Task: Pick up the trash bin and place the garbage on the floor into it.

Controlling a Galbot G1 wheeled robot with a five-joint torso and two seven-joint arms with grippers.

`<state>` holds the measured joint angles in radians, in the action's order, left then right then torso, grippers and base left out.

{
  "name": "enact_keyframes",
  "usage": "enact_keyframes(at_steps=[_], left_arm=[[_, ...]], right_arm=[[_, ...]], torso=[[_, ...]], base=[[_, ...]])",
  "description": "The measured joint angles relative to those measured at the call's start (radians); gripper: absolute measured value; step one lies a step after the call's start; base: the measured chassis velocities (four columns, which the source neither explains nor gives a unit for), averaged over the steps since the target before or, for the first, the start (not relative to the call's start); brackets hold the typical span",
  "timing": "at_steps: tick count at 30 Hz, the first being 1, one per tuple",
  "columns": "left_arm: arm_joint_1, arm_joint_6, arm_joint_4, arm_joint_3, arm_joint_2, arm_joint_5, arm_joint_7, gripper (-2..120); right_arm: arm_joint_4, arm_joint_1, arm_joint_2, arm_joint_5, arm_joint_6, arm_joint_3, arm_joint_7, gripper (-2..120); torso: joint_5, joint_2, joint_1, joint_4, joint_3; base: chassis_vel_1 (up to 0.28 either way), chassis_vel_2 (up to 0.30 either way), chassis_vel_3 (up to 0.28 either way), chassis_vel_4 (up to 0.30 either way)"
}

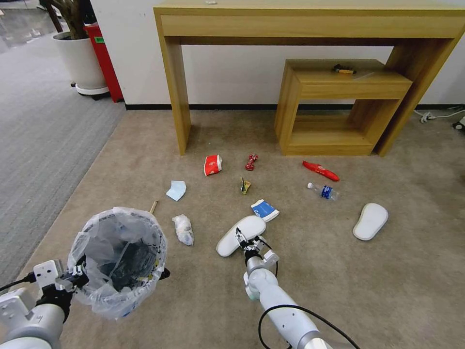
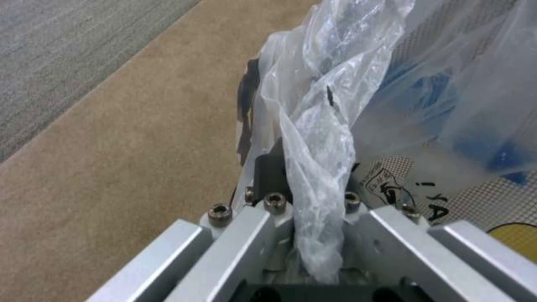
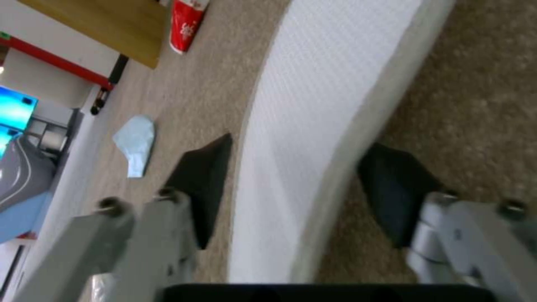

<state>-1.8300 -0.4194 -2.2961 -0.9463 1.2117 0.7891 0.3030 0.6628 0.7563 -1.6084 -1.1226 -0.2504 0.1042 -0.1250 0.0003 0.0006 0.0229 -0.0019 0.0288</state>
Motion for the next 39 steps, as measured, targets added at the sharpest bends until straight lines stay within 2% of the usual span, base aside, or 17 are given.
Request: enact_keyframes(at_steps=[1,2,5,6,9,11,13,16,22,27,30,33,34,39], left_arm=[[-0.001,0.001,-0.001,0.001,0.001,-0.001,-0.001,0],[-0.001,0.001,-0.001,0.001,0.001,-0.001,-0.001,0],[-0.001,0.003,-0.006,0.005,0.006,-0.004,-0.005,0],[-0.001,0.003,-0.006,0.005,0.006,-0.004,-0.005,0],[-0.003,0.004,-0.006,0.006,0.008,-0.010,-0.010,0],[-0.003,0.005,-0.006,0.006,0.009,-0.011,-0.011,0],[-0.004,0.007,-0.004,0.006,0.010,-0.012,-0.013,0],[-0.004,0.008,-0.001,0.006,0.011,-0.015,-0.014,0],[-0.003,0.009,0.016,0.005,0.006,-0.020,-0.015,0],[0.004,0.019,0.051,0.011,0.006,-0.039,-0.019,0],[0.008,0.024,0.072,0.023,0.011,-0.059,-0.027,0],[0.017,0.025,0.093,0.036,0.013,-0.072,-0.029,0],[0.017,0.025,0.093,0.036,0.013,-0.072,-0.029,0],[0.028,0.021,0.099,0.040,0.007,-0.073,-0.028,0]], right_arm=[[0.000,0.003,0.000,0.001,-0.001,0.000,-0.001,49],[0.000,0.003,0.000,0.001,-0.001,0.000,-0.001,49],[0.000,0.013,0.000,0.010,-0.006,0.001,-0.009,36],[0.000,0.013,0.000,0.010,-0.006,0.001,-0.009,36],[-0.001,0.018,0.000,0.015,-0.008,0.002,-0.012,21],[-0.002,0.019,0.000,0.016,-0.009,0.002,-0.012,18],[-0.006,0.020,0.000,0.023,-0.012,0.003,-0.014,7],[-0.007,0.022,0.000,0.029,-0.016,0.002,-0.018,0],[0.012,0.035,0.000,0.048,-0.027,-0.007,-0.024,0],[0.083,0.070,0.014,0.059,-0.032,-0.031,-0.024,0],[0.132,0.096,0.044,0.071,-0.042,-0.048,-0.024,0],[0.239,0.134,0.102,0.079,-0.053,-0.087,-0.022,0],[0.239,0.134,0.102,0.079,-0.053,-0.087,-0.022,0],[0.388,0.163,0.177,0.073,-0.054,-0.128,0.015,0]], torso=[[0.0000,0.000,0.000,0.0000,0.000],[0.0000,0.000,0.000,0.0000,0.000],[0.0000,0.000,0.000,0.0000,0.000],[0.0000,0.000,0.000,0.0000,0.000],[0.0000,0.000,0.000,0.0000,0.000],[0.0000,0.000,0.000,0.0000,0.000],[0.0000,0.000,0.000,0.0000,0.000],[-0.0001,0.000,0.000,0.0000,0.000],[0.0000,0.000,0.000,0.0000,0.000],[0.0002,0.000,0.000,0.0002,0.000],[-0.0003,0.000,0.000,0.0000,0.000],[-0.0002,0.000,0.000,0.0000,0.000],[-0.0002,0.000,0.000,0.0000,0.000],[-0.0001,0.000,0.000,-0.0001,0.000]], base=[[0.000,0.000,0.000,0.000],[0.000,0.000,0.000,0.000],[0.000,0.000,0.000,0.000],[0.000,0.000,0.000,0.000],[0.000,0.000,0.000,0.000],[0.000,0.000,0.000,0.000],[0.000,0.000,0.000,0.000],[0.000,0.000,0.000,0.000],[0.000,0.000,0.000,0.000],[0.000,0.000,0.000,0.000],[0.000,0.000,0.000,0.000],[0.000,0.000,0.000,0.000],[0.000,0.000,0.000,0.000],[0.000,0.000,0.000,0.000]])
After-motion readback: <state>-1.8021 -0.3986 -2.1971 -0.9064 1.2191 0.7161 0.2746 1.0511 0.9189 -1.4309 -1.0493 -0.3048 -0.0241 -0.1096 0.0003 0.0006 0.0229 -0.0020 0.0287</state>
